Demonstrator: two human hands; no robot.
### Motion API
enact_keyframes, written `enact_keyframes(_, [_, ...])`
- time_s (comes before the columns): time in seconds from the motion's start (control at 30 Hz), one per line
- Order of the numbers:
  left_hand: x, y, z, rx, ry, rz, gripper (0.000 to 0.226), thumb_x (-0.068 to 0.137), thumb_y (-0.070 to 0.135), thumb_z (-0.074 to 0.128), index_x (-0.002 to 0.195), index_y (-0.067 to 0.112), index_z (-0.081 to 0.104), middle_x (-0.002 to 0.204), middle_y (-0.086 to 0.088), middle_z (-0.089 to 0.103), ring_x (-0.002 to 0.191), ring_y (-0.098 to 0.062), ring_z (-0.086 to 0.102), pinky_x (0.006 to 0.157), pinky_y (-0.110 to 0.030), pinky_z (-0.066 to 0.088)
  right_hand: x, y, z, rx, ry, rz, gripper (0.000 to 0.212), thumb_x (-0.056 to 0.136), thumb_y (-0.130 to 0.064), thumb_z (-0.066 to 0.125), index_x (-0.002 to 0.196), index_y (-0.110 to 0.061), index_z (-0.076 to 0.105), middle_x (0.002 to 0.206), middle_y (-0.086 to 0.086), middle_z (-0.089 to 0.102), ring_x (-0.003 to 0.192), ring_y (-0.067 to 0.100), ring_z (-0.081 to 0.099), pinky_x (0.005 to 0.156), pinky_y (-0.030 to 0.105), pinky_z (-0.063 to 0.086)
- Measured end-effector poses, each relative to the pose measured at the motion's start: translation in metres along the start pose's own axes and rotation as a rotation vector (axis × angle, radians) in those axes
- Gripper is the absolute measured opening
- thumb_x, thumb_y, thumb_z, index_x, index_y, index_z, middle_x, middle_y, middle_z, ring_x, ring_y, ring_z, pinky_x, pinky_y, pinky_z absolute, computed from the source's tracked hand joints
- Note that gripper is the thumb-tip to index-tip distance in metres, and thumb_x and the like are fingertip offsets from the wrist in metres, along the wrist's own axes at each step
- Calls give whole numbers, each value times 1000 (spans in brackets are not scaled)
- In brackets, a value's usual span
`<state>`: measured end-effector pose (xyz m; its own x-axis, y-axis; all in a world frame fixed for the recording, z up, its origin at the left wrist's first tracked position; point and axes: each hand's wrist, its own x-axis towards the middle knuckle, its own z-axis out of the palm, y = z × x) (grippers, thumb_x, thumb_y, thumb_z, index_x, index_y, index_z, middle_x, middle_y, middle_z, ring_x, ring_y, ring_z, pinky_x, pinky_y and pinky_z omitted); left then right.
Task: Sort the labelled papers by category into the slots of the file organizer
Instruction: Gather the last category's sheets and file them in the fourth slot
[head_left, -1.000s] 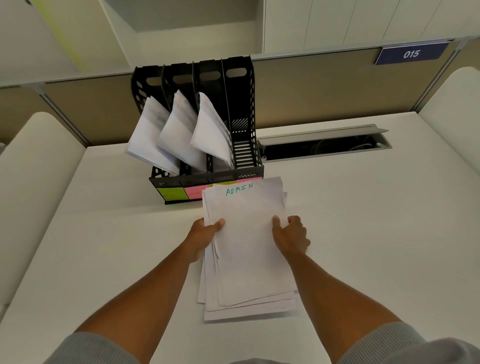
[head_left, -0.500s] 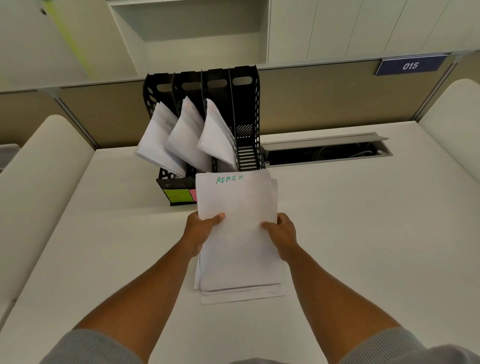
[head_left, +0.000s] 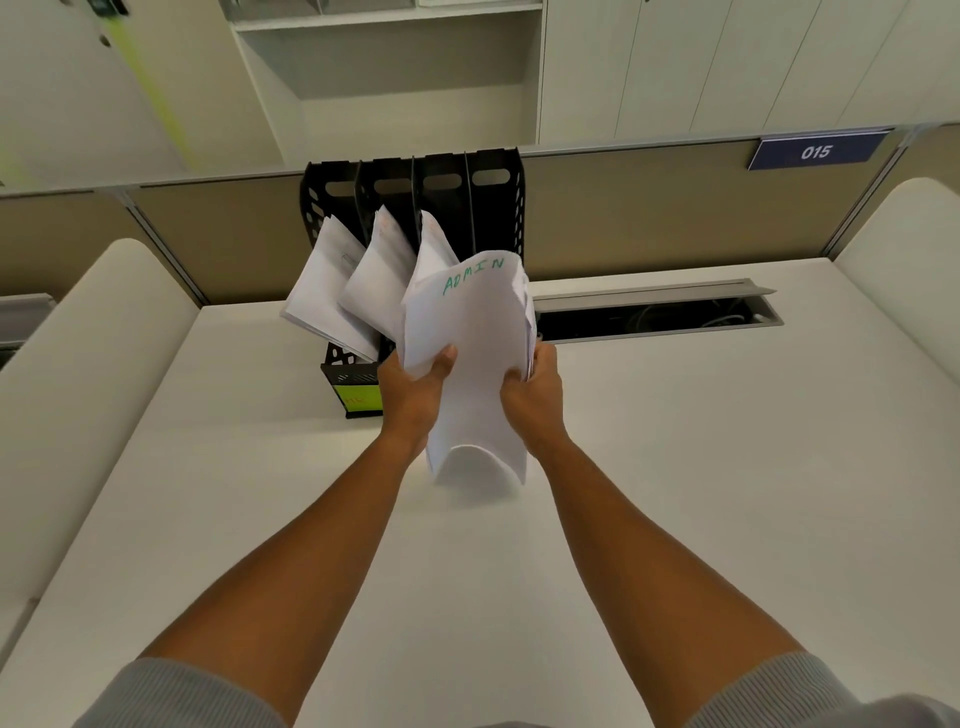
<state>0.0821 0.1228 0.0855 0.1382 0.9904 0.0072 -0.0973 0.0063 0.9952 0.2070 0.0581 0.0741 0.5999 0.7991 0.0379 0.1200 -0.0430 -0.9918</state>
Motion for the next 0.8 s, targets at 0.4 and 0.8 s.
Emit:
enact_keyframes(0.4, [-8,-15,-10,25,73,5,34,71,37,83,99,42,63,94,17,70,89,-3,67,63,-15,54,-6,31,-4,-80,42,-2,23,91,-18,57,114,-23,54,86,-19,55,76,2,56,56,5,45])
enact_keyframes(0.8, [-3,-6,-6,-80,125,36,41,70,50,79,103,31,68,98,6,73,92,-12,70,71,-29,60,-5,21,-6,-11,90,-40,22,89,-21,61,103,-35,52,84,-26,56,76,-2,59,59,7,50])
